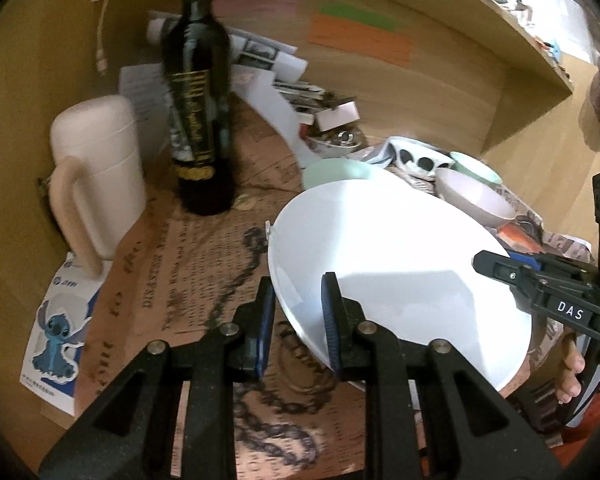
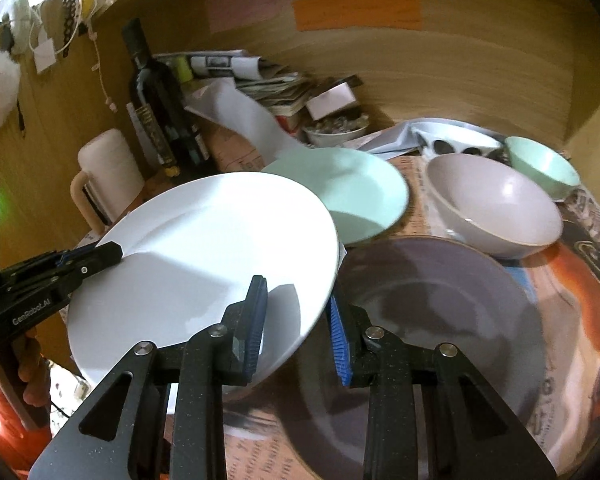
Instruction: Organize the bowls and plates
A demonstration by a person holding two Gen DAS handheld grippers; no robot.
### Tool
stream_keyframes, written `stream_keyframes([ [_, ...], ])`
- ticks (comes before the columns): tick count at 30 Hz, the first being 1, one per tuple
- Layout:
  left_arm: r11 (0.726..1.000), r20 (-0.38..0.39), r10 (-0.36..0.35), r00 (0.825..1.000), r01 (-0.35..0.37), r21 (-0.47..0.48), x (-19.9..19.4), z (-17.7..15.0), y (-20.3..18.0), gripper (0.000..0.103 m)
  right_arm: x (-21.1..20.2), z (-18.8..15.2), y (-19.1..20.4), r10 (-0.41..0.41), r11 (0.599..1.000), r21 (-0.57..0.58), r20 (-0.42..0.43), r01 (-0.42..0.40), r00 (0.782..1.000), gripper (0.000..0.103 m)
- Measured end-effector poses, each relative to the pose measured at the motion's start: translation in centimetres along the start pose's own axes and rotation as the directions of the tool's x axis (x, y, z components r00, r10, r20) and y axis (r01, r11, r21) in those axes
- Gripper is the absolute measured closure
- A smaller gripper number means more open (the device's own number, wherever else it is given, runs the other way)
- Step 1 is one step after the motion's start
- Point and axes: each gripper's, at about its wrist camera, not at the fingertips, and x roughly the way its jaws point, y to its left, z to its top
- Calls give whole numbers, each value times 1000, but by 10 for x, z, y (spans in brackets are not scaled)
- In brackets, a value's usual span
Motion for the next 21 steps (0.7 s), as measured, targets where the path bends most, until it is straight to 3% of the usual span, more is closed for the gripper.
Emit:
stream_keyframes([
  [21, 994, -51, -77, 996, 81, 68, 23, -5, -69, 81, -36, -30, -59, -64, 996, 69, 0, 64, 998, 76],
])
